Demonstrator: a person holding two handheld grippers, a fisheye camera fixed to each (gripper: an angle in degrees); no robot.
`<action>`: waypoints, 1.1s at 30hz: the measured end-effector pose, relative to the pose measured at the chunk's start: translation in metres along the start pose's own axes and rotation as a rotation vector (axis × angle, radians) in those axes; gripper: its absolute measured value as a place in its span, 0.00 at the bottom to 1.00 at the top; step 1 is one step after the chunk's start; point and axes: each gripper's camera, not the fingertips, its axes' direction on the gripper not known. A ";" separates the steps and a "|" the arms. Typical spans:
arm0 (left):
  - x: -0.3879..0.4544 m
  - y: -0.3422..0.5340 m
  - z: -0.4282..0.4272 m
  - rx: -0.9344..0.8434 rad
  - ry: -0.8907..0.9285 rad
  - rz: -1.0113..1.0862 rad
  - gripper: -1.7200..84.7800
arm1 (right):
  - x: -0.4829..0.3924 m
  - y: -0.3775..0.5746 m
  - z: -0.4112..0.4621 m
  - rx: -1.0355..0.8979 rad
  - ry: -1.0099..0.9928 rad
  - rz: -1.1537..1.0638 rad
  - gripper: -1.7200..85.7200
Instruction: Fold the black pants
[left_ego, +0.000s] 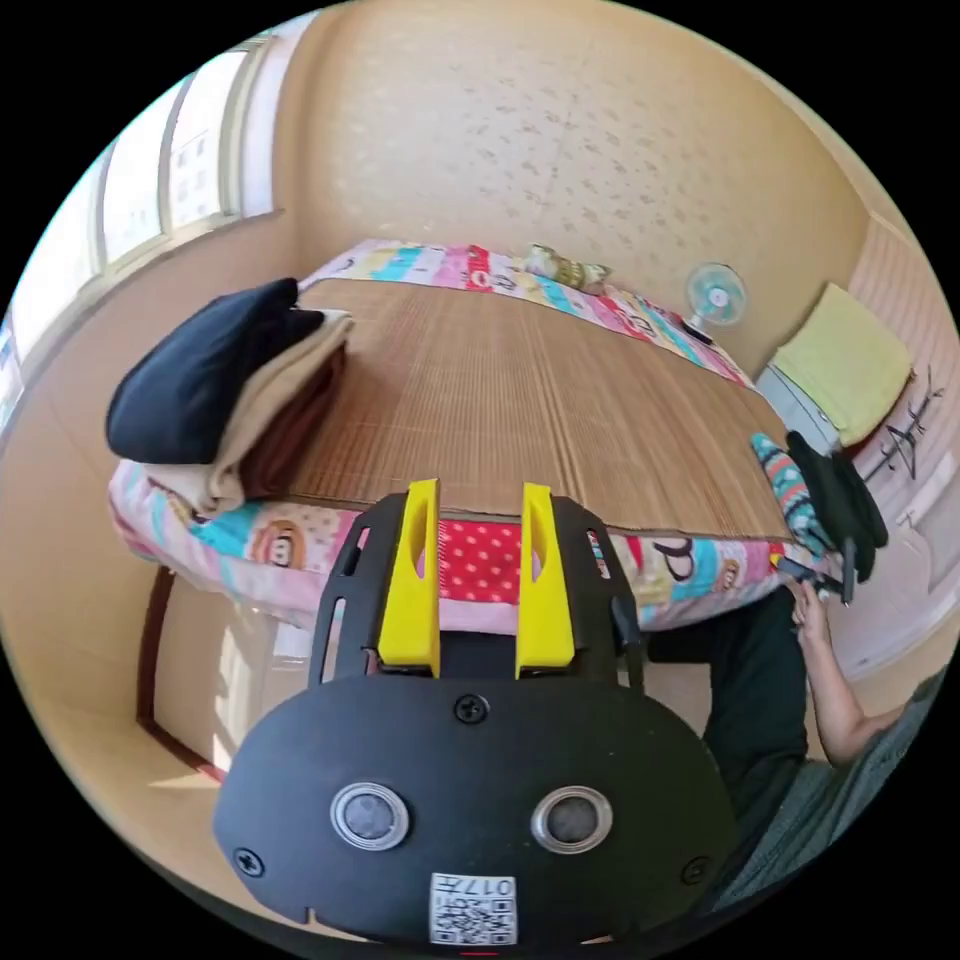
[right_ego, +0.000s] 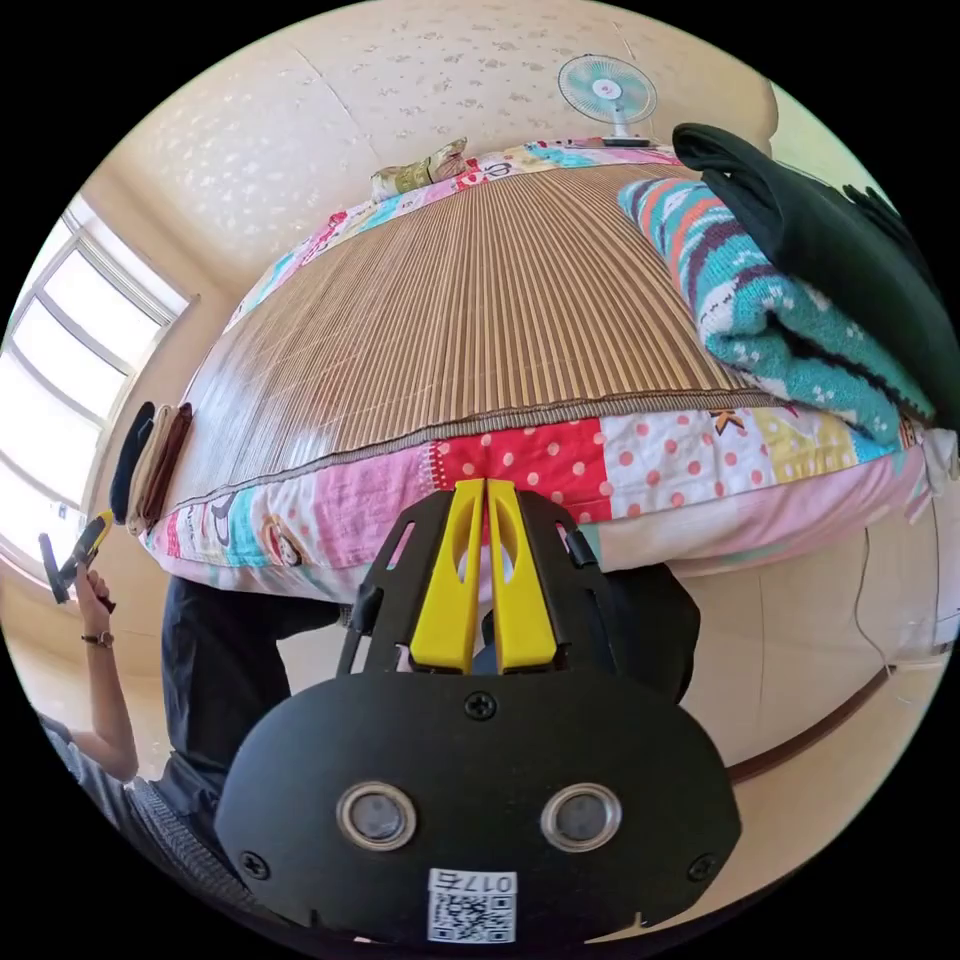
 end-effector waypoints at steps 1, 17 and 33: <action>-0.015 -0.007 -0.004 0.024 -0.046 -0.028 0.19 | 0.010 0.000 -0.004 0.004 -0.050 0.017 0.03; -0.209 -0.036 0.001 0.265 -0.066 -0.647 0.13 | 0.151 0.014 -0.043 0.152 -0.629 0.318 0.02; -0.182 -0.072 -0.058 0.204 0.377 -0.372 0.08 | 0.220 0.021 -0.074 0.199 -0.779 0.386 0.02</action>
